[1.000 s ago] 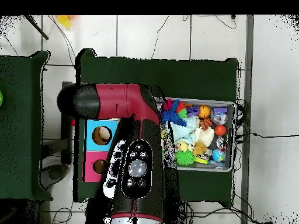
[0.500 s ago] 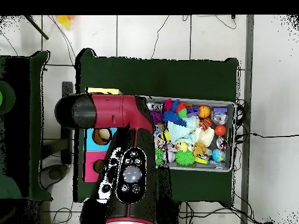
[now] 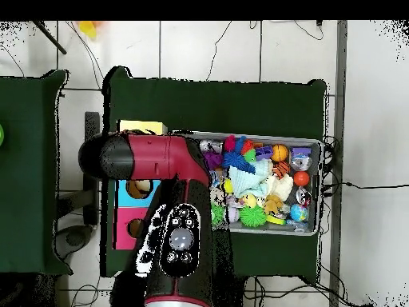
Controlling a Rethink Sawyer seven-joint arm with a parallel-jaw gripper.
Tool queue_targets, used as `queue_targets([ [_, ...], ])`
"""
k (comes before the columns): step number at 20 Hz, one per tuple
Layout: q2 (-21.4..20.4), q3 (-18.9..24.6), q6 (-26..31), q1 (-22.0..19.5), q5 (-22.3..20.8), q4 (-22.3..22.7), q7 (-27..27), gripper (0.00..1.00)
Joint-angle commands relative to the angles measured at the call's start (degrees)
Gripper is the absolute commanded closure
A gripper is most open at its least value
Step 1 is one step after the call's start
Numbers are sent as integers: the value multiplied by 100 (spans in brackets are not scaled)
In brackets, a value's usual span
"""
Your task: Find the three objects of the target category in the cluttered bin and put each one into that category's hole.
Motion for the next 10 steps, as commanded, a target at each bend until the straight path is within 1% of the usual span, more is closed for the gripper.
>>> queue_targets([
  [1, 202, -33, -65, 99, 285, 512, 1600, 100],
  [4, 114, -166, 97, 298, 403, 529, 1806, 100],
  [10, 89, -455, 380, 639, 663, 447, 2049, 100],
])
